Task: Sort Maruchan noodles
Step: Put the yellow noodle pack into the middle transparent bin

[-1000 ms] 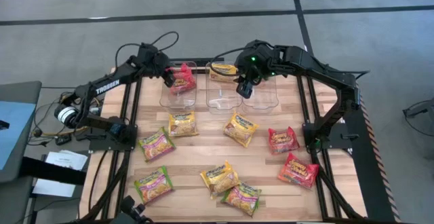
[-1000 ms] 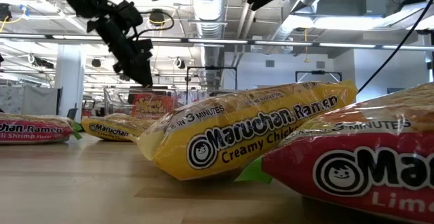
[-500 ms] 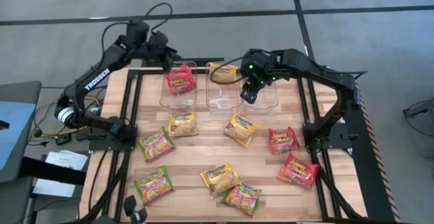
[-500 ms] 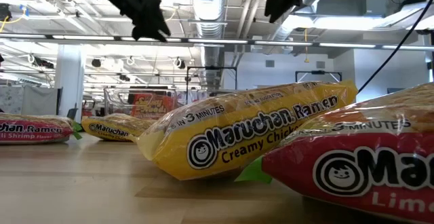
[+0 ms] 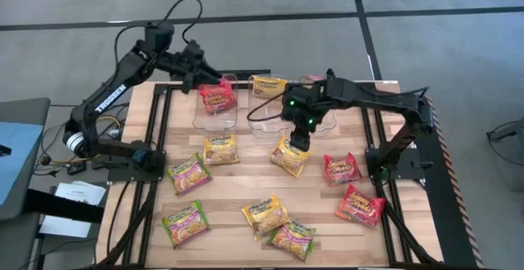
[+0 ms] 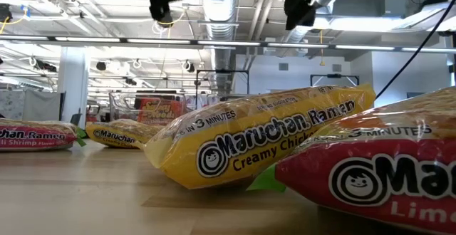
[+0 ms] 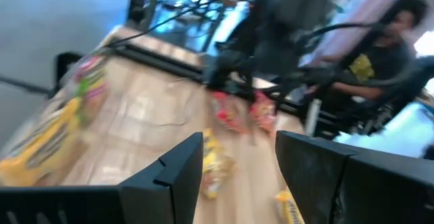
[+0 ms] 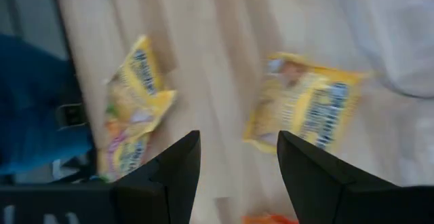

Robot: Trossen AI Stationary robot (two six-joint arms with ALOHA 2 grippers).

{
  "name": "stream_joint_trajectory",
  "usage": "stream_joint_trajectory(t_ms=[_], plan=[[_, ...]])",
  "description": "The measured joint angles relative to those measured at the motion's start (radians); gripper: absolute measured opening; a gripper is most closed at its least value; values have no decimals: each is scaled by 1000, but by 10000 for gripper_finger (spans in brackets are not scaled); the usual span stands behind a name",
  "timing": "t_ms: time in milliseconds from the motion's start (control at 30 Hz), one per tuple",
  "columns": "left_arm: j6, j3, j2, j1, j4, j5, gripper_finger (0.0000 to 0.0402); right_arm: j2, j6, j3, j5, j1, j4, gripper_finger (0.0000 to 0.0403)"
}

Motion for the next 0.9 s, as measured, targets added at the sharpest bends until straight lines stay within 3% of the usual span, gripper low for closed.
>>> stream_joint_trajectory(t_ms=[233, 500, 733, 900], plan=[[-26, 1, -139, -74, -41, -55, 172, 0, 25, -190, -142, 45, 139, 219], [-52, 1, -268, -189, -215, -260, 172, 0, 48, -371, -284, 103, 346, 219], [-134, 1, -323, -280, -245, -301, 172, 0, 76, -437, -273, 178, 481, 220], [-178, 1, -340, -323, -245, -302, 172, 0, 77, -439, -171, 237, 542, 233]])
